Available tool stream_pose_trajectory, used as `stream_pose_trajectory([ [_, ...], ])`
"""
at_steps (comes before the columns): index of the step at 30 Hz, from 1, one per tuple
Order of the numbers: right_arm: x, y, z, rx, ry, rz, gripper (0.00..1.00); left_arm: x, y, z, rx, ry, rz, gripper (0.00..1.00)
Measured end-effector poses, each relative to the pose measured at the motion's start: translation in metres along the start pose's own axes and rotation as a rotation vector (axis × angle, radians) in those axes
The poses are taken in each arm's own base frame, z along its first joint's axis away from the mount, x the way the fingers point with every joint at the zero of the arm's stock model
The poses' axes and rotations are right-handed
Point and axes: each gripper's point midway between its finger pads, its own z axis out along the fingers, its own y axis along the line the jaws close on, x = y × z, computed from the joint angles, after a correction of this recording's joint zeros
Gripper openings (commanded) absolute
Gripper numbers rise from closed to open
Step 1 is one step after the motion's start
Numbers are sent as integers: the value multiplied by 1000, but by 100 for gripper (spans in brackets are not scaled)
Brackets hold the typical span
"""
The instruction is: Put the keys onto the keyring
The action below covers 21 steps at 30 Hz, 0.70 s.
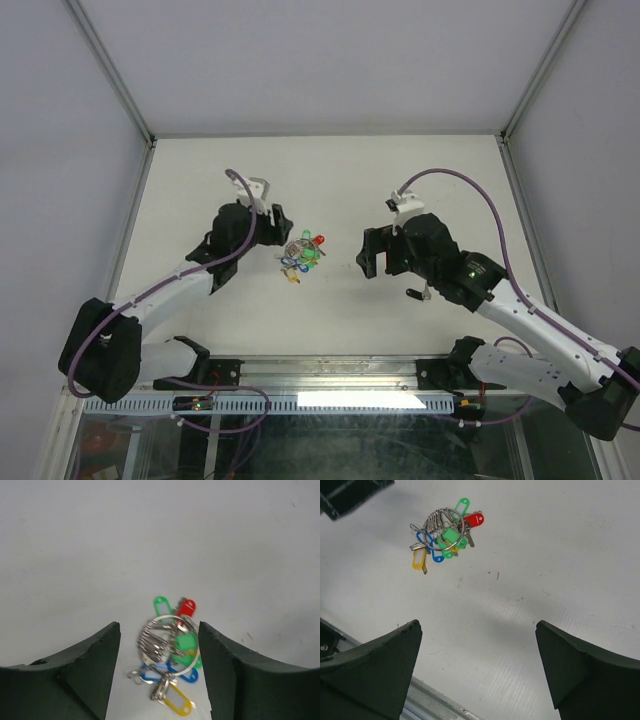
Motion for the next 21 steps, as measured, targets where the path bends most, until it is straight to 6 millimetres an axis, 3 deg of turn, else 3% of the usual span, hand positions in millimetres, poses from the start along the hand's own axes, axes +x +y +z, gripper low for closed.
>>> stream_pose_trajectory([
  [2,2,-2,0,13,8,3,99,20,-34,-6,77,61,59,67],
  [4,4,-6,0,26,18,10,99,40,-56,-13,127,122,118,69],
  [9,8,-18,3,66,44,42,97,91,-79,-19,140,289,284,68],
  [12,9,-24,4,77,56,74,97,111,-85,-21,138,357,353,68],
  [17,1,-34,-4,83,22,128,98,118,-79,-24,108,390,386,69],
  [19,-10,-36,-16,72,-47,146,99,108,-77,-27,89,363,381,74],
  [21,-29,-35,-41,47,-166,156,99,86,-79,-33,79,296,360,78],
])
